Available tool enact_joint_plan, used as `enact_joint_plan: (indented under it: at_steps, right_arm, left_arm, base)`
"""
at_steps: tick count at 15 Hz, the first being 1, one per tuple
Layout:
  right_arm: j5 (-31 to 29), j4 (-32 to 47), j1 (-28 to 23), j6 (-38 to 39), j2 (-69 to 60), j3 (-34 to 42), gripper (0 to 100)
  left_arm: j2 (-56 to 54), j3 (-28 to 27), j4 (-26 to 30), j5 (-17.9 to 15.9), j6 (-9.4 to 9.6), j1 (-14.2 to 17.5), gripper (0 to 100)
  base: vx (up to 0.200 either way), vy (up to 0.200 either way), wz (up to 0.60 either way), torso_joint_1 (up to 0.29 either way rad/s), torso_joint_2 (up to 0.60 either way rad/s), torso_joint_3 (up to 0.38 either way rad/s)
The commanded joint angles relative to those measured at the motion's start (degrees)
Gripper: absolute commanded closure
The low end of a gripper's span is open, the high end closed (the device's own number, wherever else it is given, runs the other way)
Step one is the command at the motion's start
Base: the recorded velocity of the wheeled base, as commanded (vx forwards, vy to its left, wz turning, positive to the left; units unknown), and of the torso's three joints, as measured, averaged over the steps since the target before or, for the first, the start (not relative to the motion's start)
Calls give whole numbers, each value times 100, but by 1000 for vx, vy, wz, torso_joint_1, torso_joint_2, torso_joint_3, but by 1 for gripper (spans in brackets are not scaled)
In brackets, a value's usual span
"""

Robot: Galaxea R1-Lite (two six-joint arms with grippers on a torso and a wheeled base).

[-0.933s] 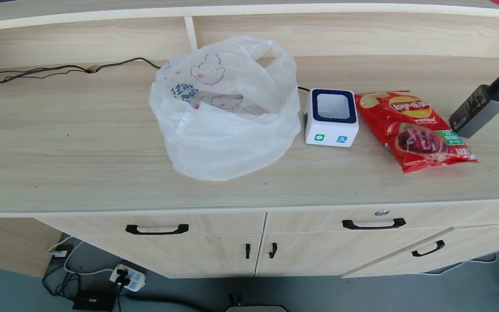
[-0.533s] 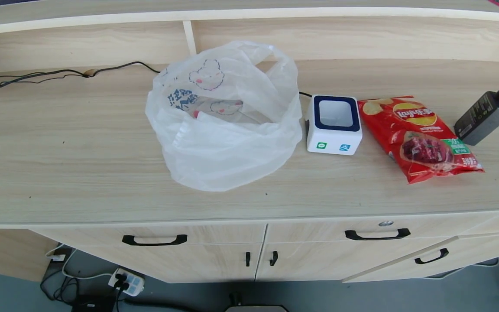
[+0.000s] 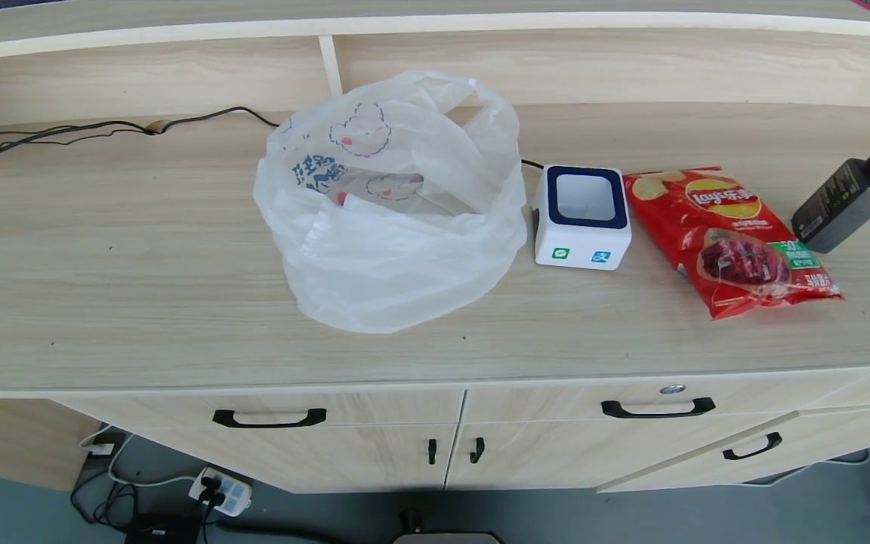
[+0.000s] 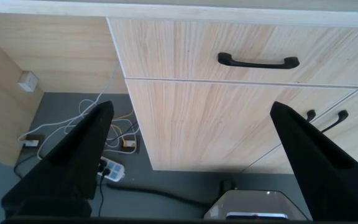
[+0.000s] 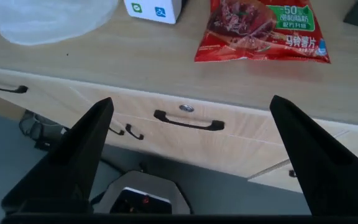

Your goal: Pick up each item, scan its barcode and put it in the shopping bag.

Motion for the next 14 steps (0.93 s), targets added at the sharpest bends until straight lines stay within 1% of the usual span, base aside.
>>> enact_joint_plan:
  at_steps: [1,2,4,7,8,10,12,14]
  right_arm:
    - [527,-242,335,-242,2509,-1455,0]
    - [536,-75,326,-260,3335,-2123,0]
    - [562,321,326,-277,3792,-2685,0]
    - [562,339,212,-418,4179,-2931,0]
    - [553,339,98,-453,4249,-2923,0]
    - [562,321,-236,-857,4425,-2958,0]
    - [553,312,-500,-1244,4715,-3274,0]
    - [527,321,-509,-1253,5005,-3714,0]
  left_arm:
    - [6,0,-6,1,6,-1,0]
    - [6,0,-14,1,24,-1,0]
    - [6,0,-14,1,24,-1,0]
    - [6,0,-23,1,15,-1,0]
    - [6,0,-23,1,15,-1,0]
    - [6,0,-32,1,24,-1,0]
    - [6,0,-32,1,24,-1,0]
    - [6,0,-32,1,24,-1,0]
  base:
    - [0,0,0,0,0,0]
    - [0,0,0,0,0,0]
    - [0,0,0,0,0,0]
    - [0,0,0,0,0,0]
    - [0,0,0,0,0,0]
    - [0,0,0,0,0,0]
    - [0,0,0,0,0,0]
    - [0,0,0,0,0,0]
